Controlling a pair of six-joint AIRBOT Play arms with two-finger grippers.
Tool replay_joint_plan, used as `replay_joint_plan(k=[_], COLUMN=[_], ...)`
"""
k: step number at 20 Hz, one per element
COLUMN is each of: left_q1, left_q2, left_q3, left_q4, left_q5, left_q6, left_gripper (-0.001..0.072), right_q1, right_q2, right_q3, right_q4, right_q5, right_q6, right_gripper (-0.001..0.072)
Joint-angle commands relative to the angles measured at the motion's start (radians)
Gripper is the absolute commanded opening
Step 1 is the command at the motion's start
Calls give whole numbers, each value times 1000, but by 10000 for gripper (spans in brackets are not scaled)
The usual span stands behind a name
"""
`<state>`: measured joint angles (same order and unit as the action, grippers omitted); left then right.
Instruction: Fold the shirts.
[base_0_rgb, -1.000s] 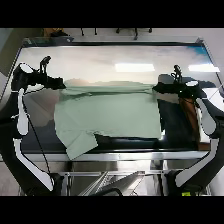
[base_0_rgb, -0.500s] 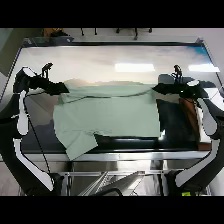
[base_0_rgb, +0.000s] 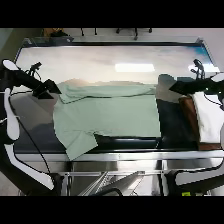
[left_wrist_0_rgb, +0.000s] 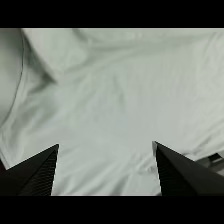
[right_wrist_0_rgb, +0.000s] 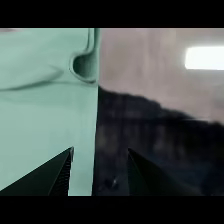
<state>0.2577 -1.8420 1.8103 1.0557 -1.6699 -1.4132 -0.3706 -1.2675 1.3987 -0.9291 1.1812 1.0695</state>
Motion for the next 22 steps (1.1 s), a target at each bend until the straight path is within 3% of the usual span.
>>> replay_joint_plan(k=[1,5,9,16,18,22], left_q1=[60,140,176,175,175,175], left_q2=[245,556,708,785,740,598], left_q3=[-370,-947,-1262,-1432,-1435,-1435], left_q4=[1,0,-2,-61,-183,-508], left_q5=[34,194,321,531,572,568], left_q6=[-30,8,33,40,108,325], left_gripper=[653,653,653,653,653,651], right_q1=[-69,-78,-76,-76,-75,-75], right_q2=[68,84,84,82,73,71], right_q3=[-146,-350,-407,-412,-414,-464], right_q4=[-55,-55,-33,36,36,36], right_q5=[129,116,105,101,101,90], right_q6=[42,29,8,-11,-11,-11], right_gripper=[402,401,401,401,401,401])
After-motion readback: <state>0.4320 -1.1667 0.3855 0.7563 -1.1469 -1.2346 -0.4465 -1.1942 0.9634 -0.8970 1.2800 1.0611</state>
